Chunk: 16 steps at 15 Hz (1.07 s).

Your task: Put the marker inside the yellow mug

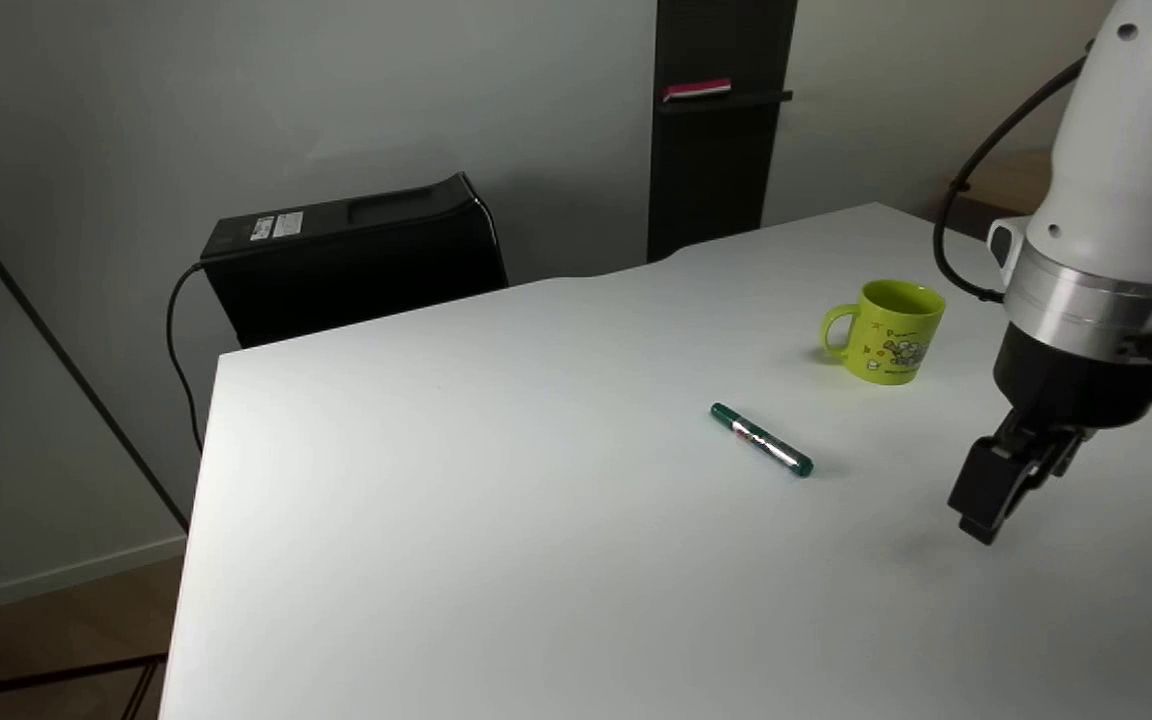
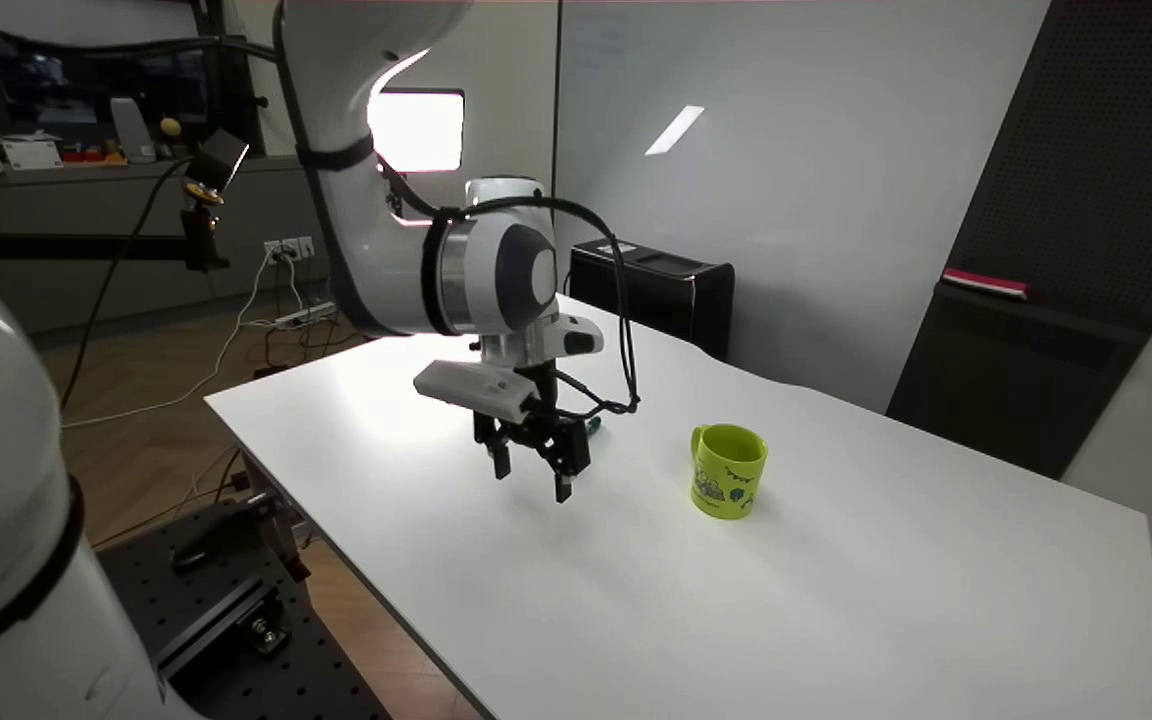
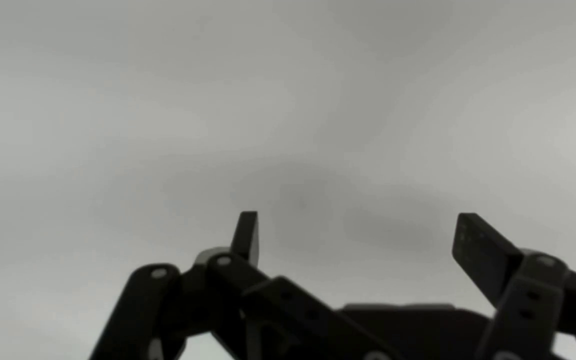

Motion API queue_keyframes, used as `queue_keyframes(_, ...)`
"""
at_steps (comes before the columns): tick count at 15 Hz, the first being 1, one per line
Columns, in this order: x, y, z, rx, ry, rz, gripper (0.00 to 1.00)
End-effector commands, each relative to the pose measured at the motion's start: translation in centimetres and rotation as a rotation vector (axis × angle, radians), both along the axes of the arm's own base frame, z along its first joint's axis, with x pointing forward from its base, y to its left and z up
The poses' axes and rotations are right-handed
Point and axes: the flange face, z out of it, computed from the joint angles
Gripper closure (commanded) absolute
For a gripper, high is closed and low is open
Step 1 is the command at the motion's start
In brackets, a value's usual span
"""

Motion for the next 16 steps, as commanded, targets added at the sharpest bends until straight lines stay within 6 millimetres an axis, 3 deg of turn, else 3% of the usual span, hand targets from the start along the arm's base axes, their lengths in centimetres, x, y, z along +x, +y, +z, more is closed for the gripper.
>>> queue_keyframes(1, 3.0, 0.0, -0.6, 0.007, -0.096, -0.025, 0.0)
queue_keyframes(11, 8.2, -0.1, -2.9, 0.063, -0.205, -0.082, 0.0)
queue_keyframes(16, 11.0, 0.2, -2.8, 0.052, -0.23, -0.132, 0.0)
